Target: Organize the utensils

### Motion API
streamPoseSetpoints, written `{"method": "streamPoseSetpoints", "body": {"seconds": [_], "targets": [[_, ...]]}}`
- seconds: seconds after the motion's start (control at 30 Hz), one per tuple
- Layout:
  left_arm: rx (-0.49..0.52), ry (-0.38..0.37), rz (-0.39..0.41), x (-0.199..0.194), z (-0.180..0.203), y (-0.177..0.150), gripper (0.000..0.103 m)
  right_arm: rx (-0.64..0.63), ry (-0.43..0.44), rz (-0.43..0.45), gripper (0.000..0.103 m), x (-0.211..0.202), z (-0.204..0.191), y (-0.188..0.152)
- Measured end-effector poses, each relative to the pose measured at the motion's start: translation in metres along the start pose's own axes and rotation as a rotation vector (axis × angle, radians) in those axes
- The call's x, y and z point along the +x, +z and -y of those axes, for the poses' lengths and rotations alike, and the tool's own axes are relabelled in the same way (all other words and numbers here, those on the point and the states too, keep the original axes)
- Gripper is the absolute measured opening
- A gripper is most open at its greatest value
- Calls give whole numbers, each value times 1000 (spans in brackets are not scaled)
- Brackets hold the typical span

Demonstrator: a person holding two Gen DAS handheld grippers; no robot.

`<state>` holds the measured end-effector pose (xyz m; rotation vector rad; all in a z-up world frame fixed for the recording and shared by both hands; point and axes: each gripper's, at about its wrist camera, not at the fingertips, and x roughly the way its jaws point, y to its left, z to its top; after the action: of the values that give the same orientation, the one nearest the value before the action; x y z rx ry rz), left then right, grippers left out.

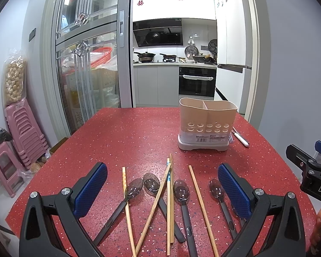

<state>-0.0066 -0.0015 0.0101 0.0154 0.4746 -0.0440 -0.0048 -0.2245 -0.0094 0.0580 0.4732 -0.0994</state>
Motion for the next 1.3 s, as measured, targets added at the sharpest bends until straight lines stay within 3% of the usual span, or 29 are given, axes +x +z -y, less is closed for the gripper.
{"method": "streamPoseSetpoints", "body": {"seconds": [1.3], "targets": [[-13,4,-22,6,-7,-5,103,-2,6,-12,103,4,-1,-3]]}}
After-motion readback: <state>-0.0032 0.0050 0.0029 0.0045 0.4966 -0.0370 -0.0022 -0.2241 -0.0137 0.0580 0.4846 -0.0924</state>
